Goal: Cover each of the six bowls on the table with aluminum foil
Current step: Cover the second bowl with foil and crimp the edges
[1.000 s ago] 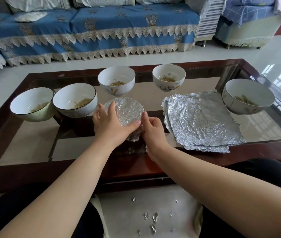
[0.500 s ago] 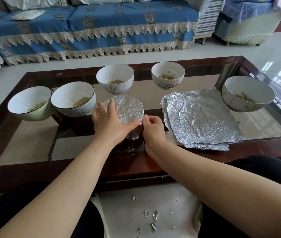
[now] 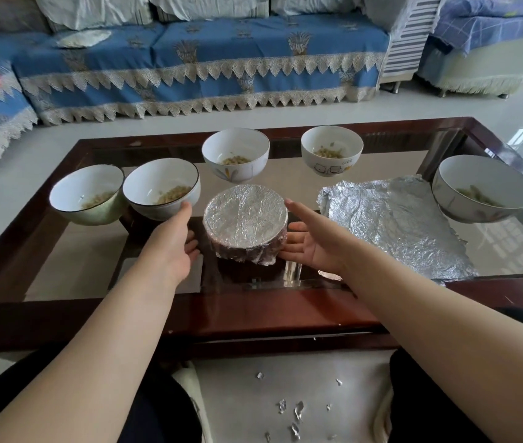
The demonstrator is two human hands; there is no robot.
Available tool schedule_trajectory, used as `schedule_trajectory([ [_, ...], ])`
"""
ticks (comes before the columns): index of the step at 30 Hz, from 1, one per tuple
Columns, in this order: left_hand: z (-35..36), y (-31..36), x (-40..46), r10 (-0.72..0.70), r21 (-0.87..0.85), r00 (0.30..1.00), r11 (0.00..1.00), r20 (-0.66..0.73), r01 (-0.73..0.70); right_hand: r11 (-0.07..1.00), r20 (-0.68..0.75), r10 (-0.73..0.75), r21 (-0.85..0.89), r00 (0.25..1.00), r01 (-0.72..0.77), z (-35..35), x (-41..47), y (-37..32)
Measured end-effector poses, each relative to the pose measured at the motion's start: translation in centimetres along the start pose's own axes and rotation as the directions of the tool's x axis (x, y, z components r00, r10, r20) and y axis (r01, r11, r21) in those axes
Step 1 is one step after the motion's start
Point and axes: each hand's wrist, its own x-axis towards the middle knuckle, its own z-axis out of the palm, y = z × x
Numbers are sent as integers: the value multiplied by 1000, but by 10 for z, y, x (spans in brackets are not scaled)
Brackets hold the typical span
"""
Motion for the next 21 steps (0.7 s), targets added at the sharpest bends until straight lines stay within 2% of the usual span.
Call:
schedule_trajectory([
  [2,-9,4,1,-117,-193,993,974,10,117,1000,24,24,-19,999,-24,-2,2,-2],
  [5,-19,14,9,-110,-407,993,910,-44,83,998,34,47,-48,998,-45,-2,6,-2],
  [10,-30,25,23,-50,-398,999,916,-21,37,996,25,79,-47,997,-78,0,8,-4],
  [15,-39,29,24,-67,-479,998,876,-2,57,996,52,83,-35,995,-81,0,7,-5],
  [21,-49,33,17,-19,-544,1000,839,20,27,997,36,71,29,997,-72,8,7,5],
])
